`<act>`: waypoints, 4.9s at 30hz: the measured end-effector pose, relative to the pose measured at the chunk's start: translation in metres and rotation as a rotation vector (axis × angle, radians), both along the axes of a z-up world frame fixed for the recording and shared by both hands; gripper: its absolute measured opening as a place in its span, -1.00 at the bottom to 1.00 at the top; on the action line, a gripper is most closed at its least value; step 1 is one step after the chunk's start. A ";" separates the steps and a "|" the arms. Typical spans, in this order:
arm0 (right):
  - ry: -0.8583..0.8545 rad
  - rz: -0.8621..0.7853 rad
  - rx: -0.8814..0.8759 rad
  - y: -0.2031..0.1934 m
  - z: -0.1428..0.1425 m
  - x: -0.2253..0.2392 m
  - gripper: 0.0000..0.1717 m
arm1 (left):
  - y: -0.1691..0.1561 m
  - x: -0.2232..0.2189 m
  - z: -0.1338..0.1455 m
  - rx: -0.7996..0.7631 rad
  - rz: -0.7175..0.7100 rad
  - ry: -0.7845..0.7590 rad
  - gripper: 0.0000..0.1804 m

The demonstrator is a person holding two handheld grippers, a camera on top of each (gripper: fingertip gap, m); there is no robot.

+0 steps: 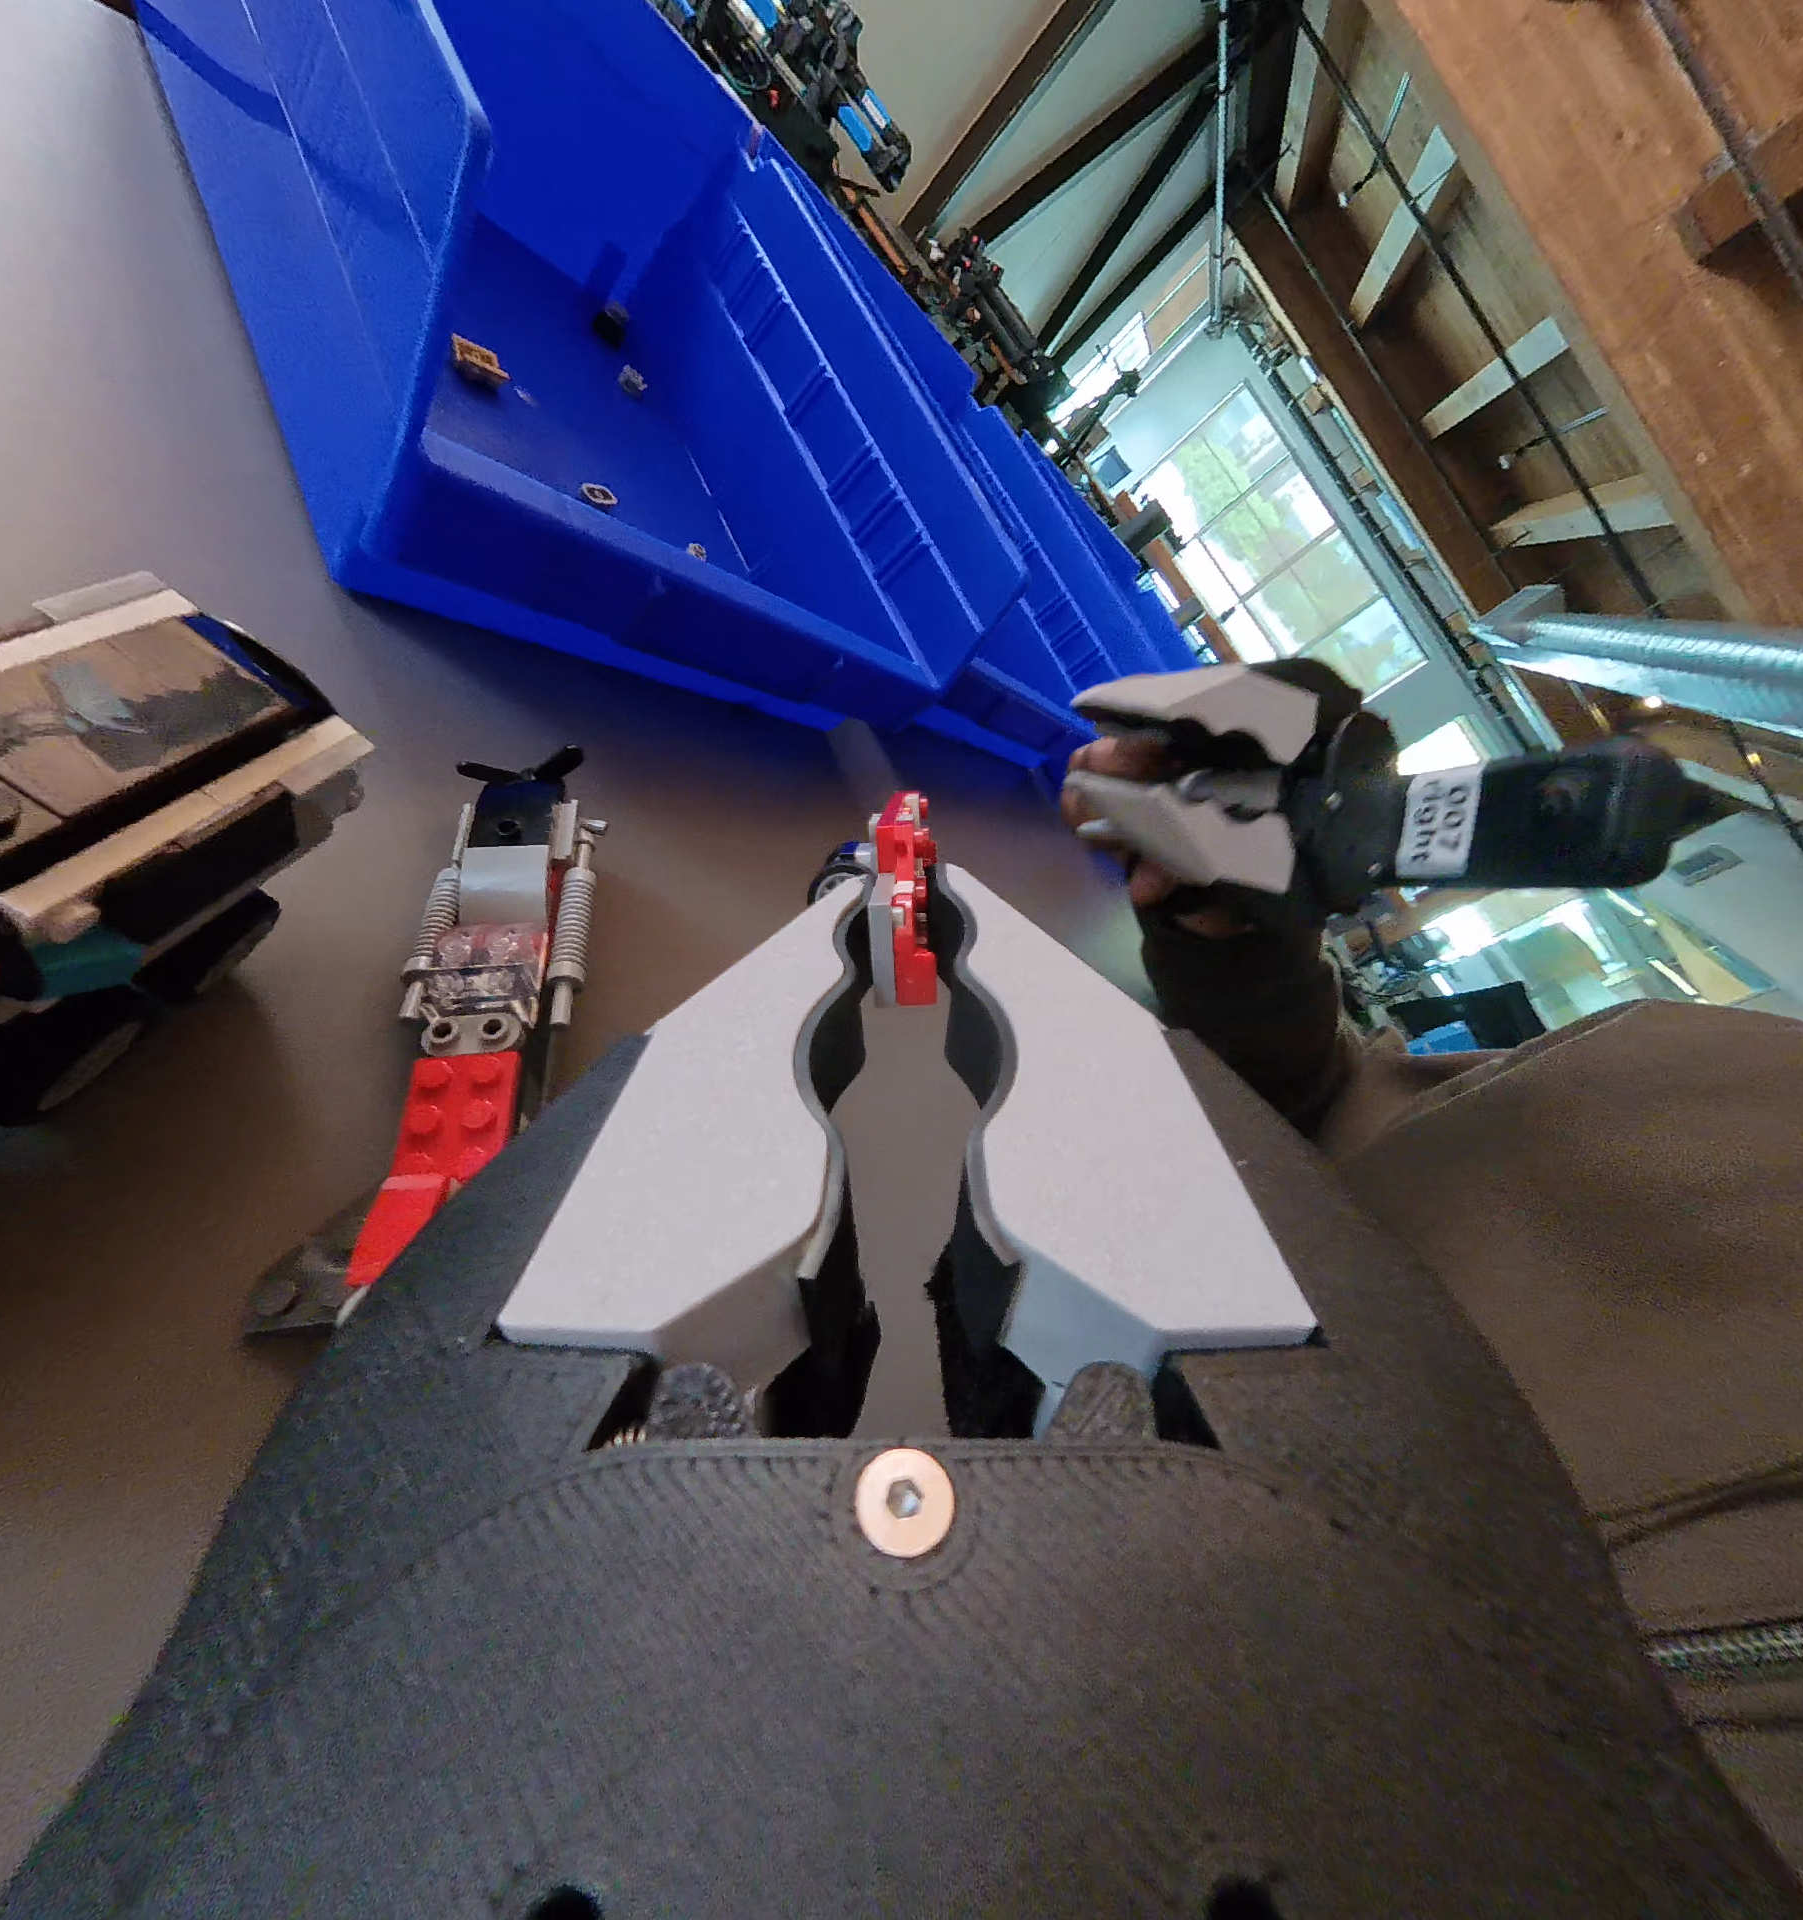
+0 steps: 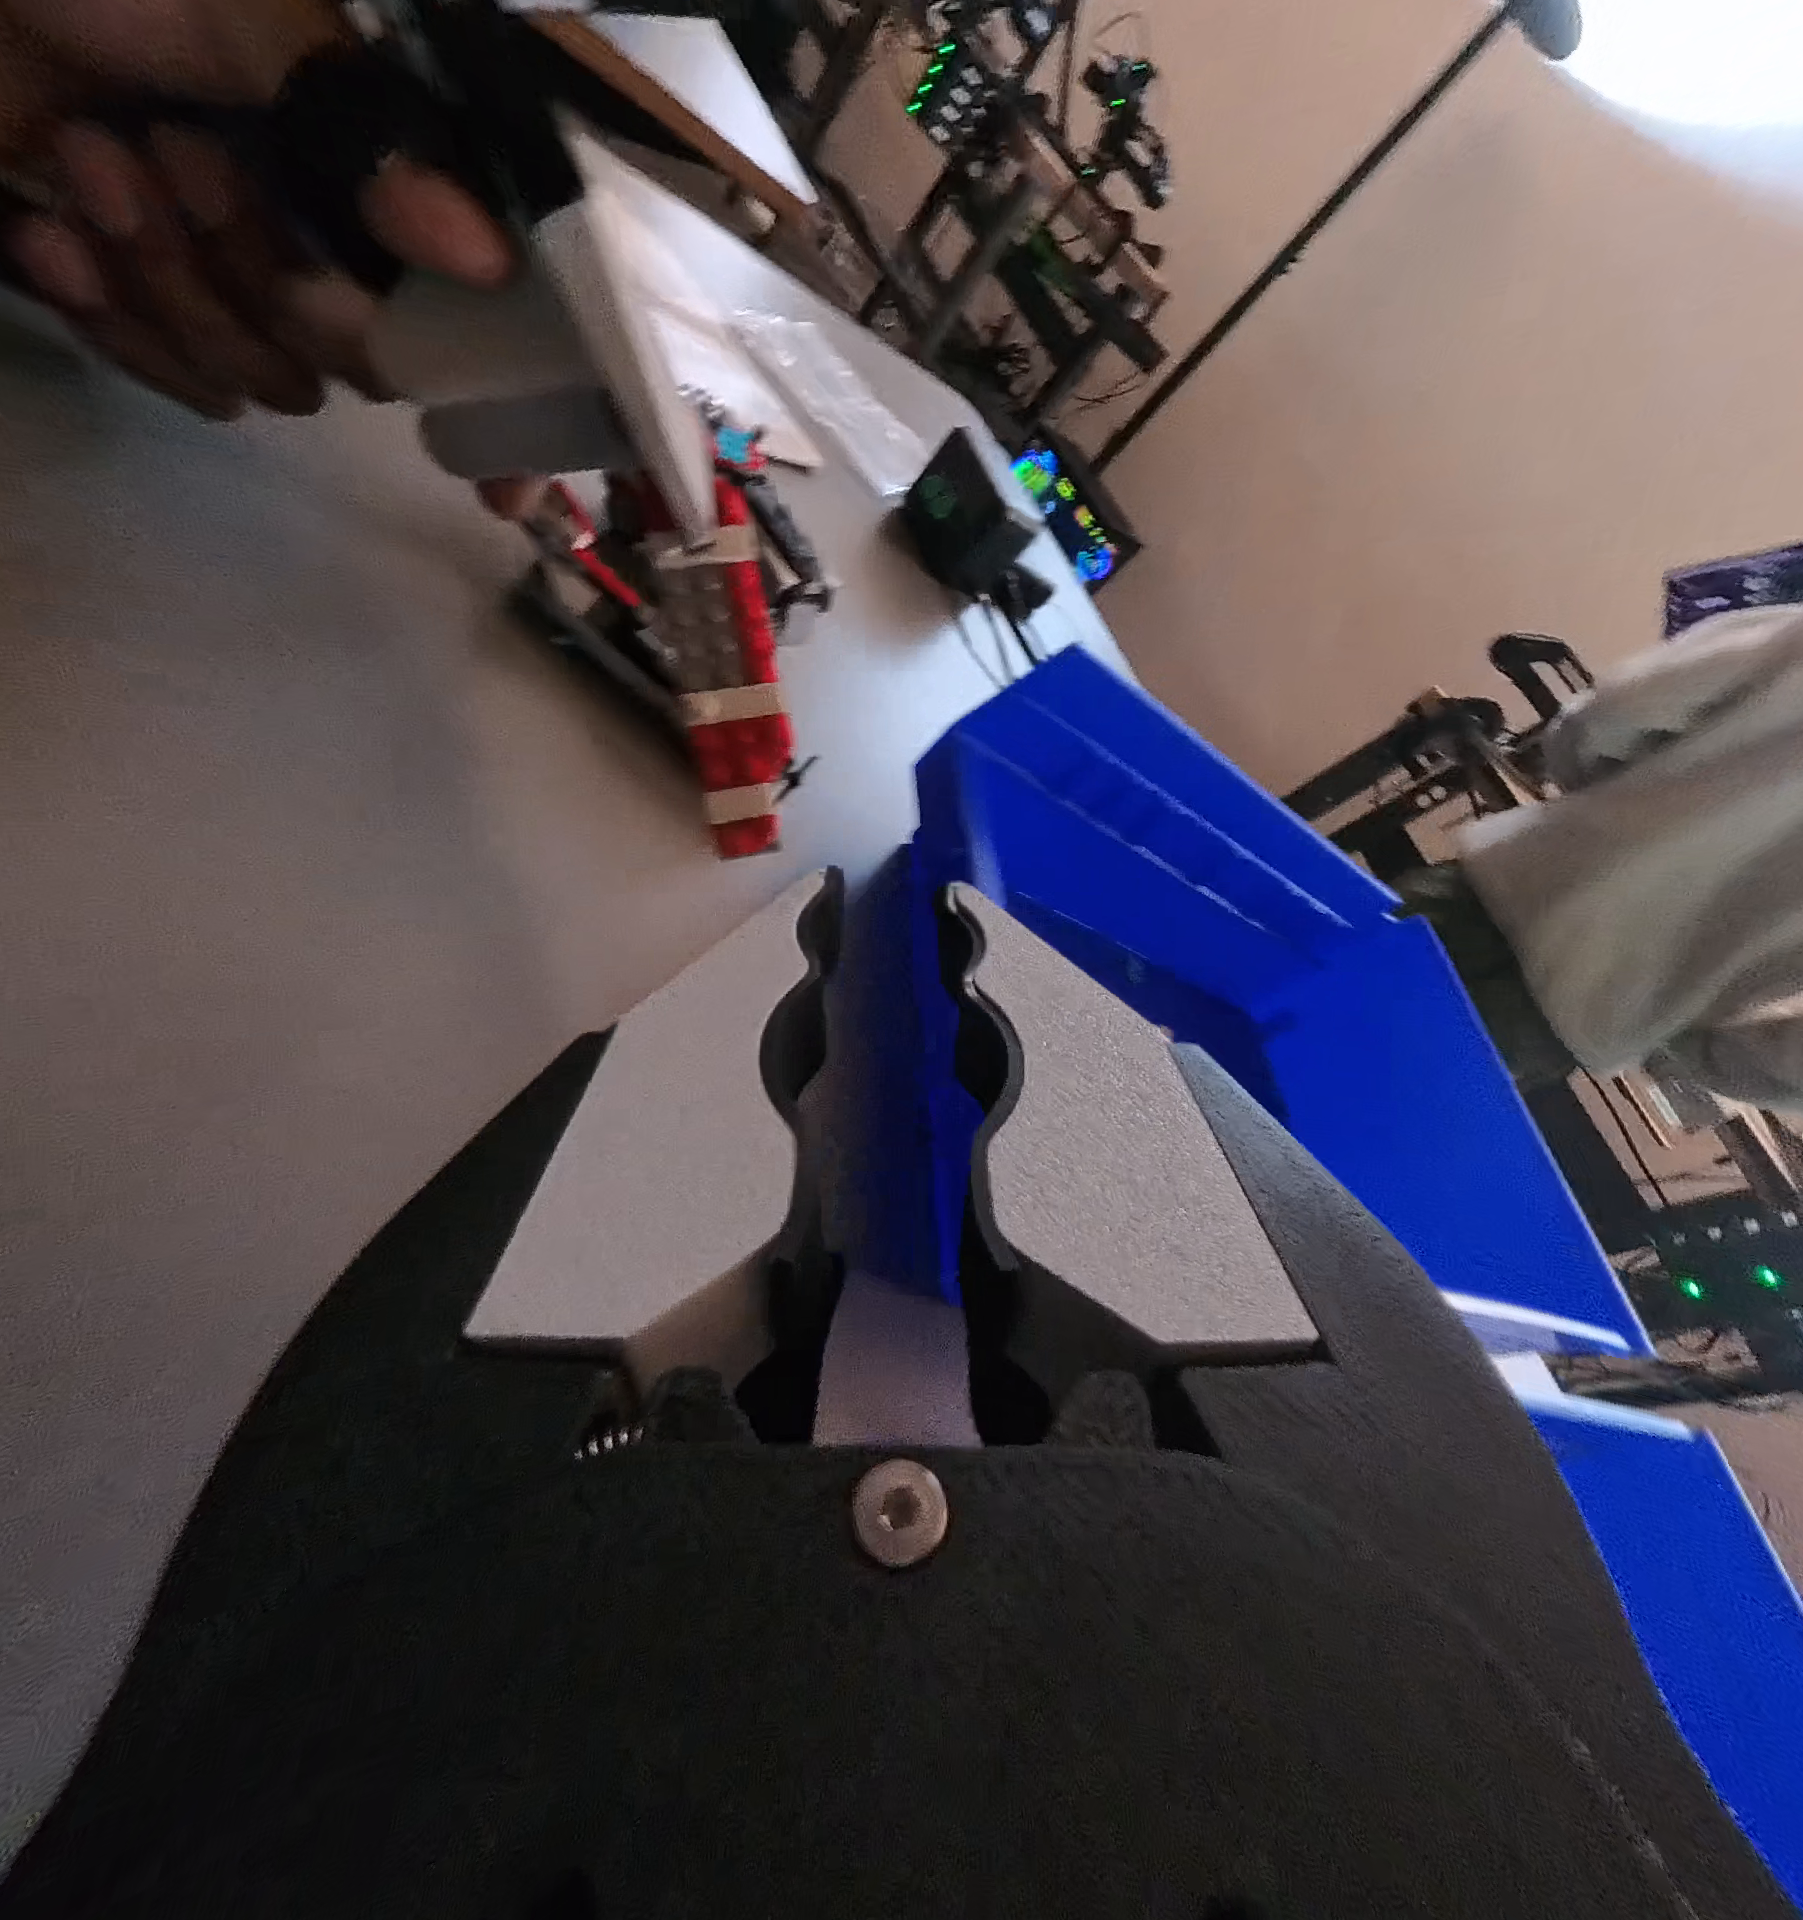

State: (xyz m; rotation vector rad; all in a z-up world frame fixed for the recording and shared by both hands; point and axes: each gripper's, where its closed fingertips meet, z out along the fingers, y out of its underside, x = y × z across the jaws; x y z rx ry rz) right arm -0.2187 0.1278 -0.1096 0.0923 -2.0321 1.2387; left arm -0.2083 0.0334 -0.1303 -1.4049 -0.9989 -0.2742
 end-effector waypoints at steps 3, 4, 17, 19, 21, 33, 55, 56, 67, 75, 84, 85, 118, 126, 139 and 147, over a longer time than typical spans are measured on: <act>-0.019 0.052 0.064 -0.021 -0.024 0.010 -0.69 | 0.002 0.002 0.002 0.044 -0.017 -0.034 -0.90; -0.022 0.060 0.067 -0.026 -0.028 0.012 -0.68 | 0.003 0.003 0.002 0.054 -0.022 -0.043 -0.90; 0.070 0.057 0.104 -0.057 -0.041 0.016 -0.63 | 0.019 0.015 -0.005 -0.076 -0.067 0.043 -0.90; 0.070 0.057 0.104 -0.058 -0.041 0.016 -0.64 | 0.020 0.017 -0.006 -0.101 -0.072 0.065 -0.90; 0.065 0.054 0.111 -0.058 -0.042 0.015 -0.68 | 0.021 0.018 -0.006 -0.122 -0.072 0.085 -0.90; 0.050 0.037 0.121 -0.060 -0.046 0.012 -0.71 | 0.024 0.019 -0.006 -0.083 -0.084 0.040 -0.69; 0.072 0.051 0.005 -0.070 -0.025 0.022 -0.71 | 0.017 0.008 -0.008 0.061 -0.013 -0.101 -0.55; 0.071 0.053 -0.007 -0.071 -0.023 0.022 -0.71 | 0.017 0.007 -0.006 0.085 -0.008 -0.110 -0.55; 0.042 0.065 -0.149 -0.073 -0.003 0.025 -0.72 | 0.012 0.003 0.011 0.376 -0.003 -0.222 -0.61; 0.043 0.092 -0.215 -0.076 0.006 0.029 -0.75 | 0.013 0.003 0.015 0.432 -0.003 -0.229 -0.67; 0.031 0.103 -0.237 -0.077 0.008 0.030 -0.75 | 0.011 0.001 0.013 0.482 0.008 -0.271 -0.77; 0.025 0.101 -0.235 -0.076 0.007 0.029 -0.75 | 0.010 0.001 0.013 0.479 0.014 -0.261 -0.79; -0.001 0.053 -0.189 -0.077 -0.003 0.022 -0.70 | 0.008 0.003 0.032 0.448 0.001 -0.134 -0.61; 0.036 0.065 -0.250 -0.075 0.011 0.024 -0.70 | 0.017 0.010 0.031 0.451 -0.048 -0.153 -0.51; 0.026 0.048 -0.207 -0.090 0.001 0.027 -0.70 | 0.015 0.009 0.022 0.327 0.015 -0.056 -0.74; 0.025 0.001 -0.190 -0.089 -0.002 0.021 -0.59 | 0.000 0.000 0.025 -0.038 0.172 0.288 -0.73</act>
